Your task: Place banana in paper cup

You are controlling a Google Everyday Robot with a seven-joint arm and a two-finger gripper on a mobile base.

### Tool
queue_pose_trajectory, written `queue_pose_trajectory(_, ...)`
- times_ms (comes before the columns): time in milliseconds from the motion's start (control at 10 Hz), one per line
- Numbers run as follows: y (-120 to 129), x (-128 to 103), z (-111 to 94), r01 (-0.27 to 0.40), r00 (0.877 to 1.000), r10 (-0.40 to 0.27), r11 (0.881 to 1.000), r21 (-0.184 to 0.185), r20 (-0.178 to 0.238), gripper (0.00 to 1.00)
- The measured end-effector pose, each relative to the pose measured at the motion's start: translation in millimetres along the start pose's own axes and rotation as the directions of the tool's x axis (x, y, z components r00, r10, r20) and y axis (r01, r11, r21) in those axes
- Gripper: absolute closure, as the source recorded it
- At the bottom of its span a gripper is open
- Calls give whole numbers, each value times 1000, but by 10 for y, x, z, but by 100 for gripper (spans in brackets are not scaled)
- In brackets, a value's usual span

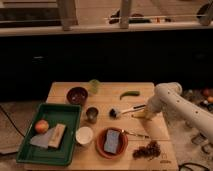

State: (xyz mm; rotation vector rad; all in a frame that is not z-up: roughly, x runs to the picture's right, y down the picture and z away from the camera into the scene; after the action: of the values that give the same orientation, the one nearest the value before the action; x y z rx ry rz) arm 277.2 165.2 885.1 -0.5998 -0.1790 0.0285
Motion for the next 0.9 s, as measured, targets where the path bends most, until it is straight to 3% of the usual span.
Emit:
queue_pose_trajectory(300, -3, -38, -193, 37, 999, -37, 999, 21, 7, 100)
queue_pose_trajectory(500, -1, -132, -425, 92, 995, -94, 995, 47, 29, 100)
queue_pose_trajectory(700, 38, -289, -649, 180, 982, -184, 981, 72, 51, 100)
queue_pose_trajectory(900, 106, -479, -950, 286, 953, -294, 952, 109, 70, 100)
